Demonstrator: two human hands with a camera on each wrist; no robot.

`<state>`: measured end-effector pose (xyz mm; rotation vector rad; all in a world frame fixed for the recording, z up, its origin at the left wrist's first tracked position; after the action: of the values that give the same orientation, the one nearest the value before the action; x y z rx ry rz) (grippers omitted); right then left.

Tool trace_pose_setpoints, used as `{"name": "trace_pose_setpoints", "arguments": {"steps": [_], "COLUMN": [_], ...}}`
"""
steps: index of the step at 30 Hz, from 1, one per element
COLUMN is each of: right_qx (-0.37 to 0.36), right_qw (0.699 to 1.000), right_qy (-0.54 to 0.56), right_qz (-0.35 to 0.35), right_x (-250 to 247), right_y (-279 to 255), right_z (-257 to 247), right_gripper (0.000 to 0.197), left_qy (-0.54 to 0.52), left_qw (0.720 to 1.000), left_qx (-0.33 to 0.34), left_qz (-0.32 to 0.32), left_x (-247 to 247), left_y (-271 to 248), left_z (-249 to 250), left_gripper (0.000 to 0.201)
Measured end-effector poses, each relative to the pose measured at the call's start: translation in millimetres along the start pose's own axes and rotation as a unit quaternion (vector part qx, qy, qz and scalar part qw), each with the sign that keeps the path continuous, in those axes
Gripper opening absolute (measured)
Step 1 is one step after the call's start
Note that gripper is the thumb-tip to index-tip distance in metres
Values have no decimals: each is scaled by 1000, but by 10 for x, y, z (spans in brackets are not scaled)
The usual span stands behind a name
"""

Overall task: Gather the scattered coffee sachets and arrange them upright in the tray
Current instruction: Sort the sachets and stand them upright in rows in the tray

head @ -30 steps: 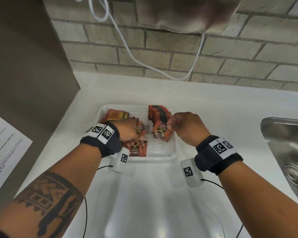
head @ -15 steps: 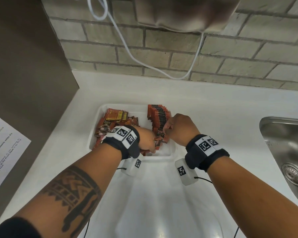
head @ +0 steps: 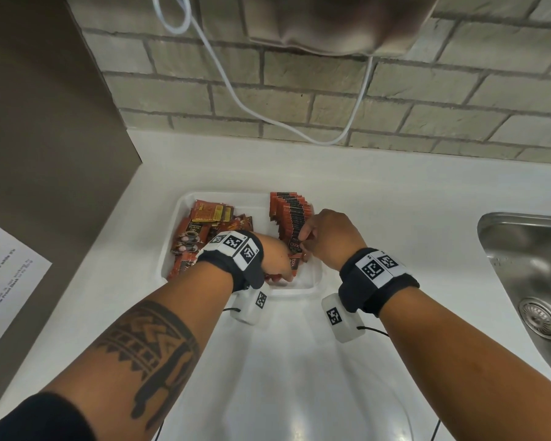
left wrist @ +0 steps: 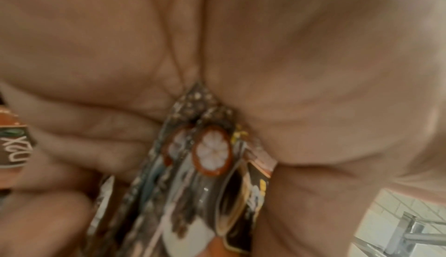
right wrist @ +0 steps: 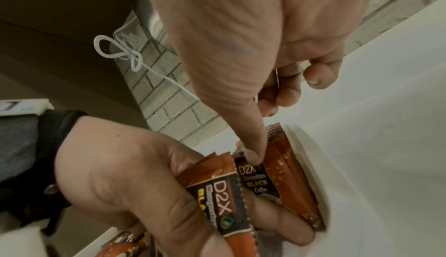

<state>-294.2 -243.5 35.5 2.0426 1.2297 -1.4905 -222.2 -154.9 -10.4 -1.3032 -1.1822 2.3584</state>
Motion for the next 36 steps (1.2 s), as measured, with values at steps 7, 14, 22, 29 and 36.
{"name": "trace_pose_setpoints", "arguments": {"steps": [7,14,22,29,36], "right_qx": [-16,-13,-29,-26,-22], "right_qw": [1000,1000,998,998,999], "right_qy": [-5,-1,35,39,15], "right_qz": [1,2,33,44,22], "right_x": [39,57,-76,-24,54], "right_y": [31,36,-62,-105,-71], "right_z": [32,45,64,81,77], "right_gripper": [13,17,14,10,15], "left_qy": [19,27,-61,-152,-200], "left_qw": [1000,1000,998,988,980], "left_qx": [6,6,8,10,19], "left_qz": [0,4,8,-1,-11], "left_x": [-2,7,-55,-42,11], "left_y": [5,-2,-103,-109,-84], "left_z": [22,26,-99,-205,-107], "left_gripper": [25,25,31,32,28]}}
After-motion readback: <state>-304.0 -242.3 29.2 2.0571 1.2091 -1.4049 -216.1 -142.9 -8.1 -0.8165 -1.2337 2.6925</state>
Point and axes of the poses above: each hand's wrist, its own y-axis towards the middle knuckle, its own x-axis out of the palm, z = x × y, the point moved 6 cm from there along y, towards the middle knuckle, and after that the axes turned 2 degrees about -y, right-handed, at the moved point
